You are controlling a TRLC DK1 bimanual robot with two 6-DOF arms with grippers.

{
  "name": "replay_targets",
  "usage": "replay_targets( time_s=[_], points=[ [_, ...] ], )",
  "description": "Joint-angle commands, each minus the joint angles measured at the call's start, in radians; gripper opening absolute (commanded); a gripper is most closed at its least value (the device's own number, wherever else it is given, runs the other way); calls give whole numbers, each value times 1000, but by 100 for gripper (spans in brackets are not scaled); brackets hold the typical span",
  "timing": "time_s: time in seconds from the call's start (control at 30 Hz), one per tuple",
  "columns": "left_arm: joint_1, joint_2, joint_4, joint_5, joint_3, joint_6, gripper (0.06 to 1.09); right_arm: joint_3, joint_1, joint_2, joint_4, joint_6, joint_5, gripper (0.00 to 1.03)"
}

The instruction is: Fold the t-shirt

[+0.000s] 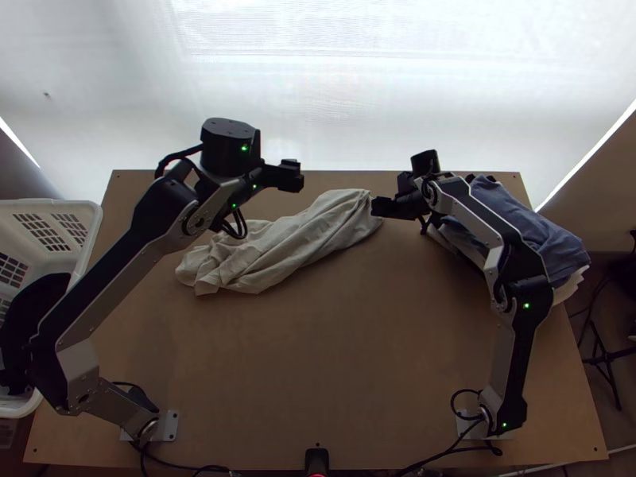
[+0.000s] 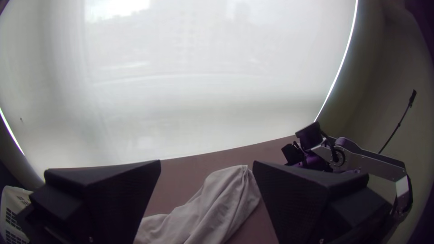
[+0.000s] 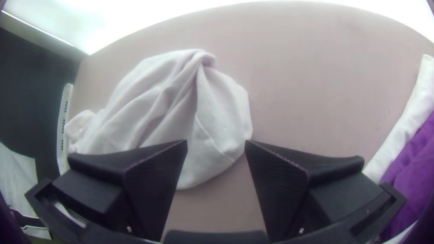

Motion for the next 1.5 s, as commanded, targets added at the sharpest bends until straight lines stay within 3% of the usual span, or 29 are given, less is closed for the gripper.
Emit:
replay_targets(
  time_s=[0.0, 0.17, 0.27, 0.33, 0.43, 0.5, 0.63, 0.93, 1.1, 1.47],
  points=[
    [25, -14, 1, 0, -9, 0, 105, 18, -2, 42, 4, 19, 40, 56],
    [28, -14, 1, 2, -9, 0, 105, 21, 8, 58, 4, 26, 43, 56],
    [30, -14, 1, 0, -9, 0, 105, 24, 21, 58, 4, 26, 43, 47],
    [34, -14, 1, 2, -9, -2, 105, 24, 34, 58, 2, 27, 43, 46],
    [46, -14, 1, 2, -9, -6, 105, 18, 44, 41, -13, 26, 43, 15],
    [56, -12, 2, 2, -14, -11, 105, 7, 47, 22, -13, 24, 43, 3],
    [77, -11, 10, 2, -29, -14, 104, -42, 43, -123, -26, 24, 41, 3],
    [131, -20, 10, 3, -141, -25, 104, -275, 9, -778, -42, 16, 38, 3],
    [132, -12, -1, 41, -273, -25, 104, -310, -14, -886, -223, 27, -63, 3],
    [126, 59, -6, 133, -514, 55, 104, -382, -5, -998, -242, 46, -94, 3]
  ],
)
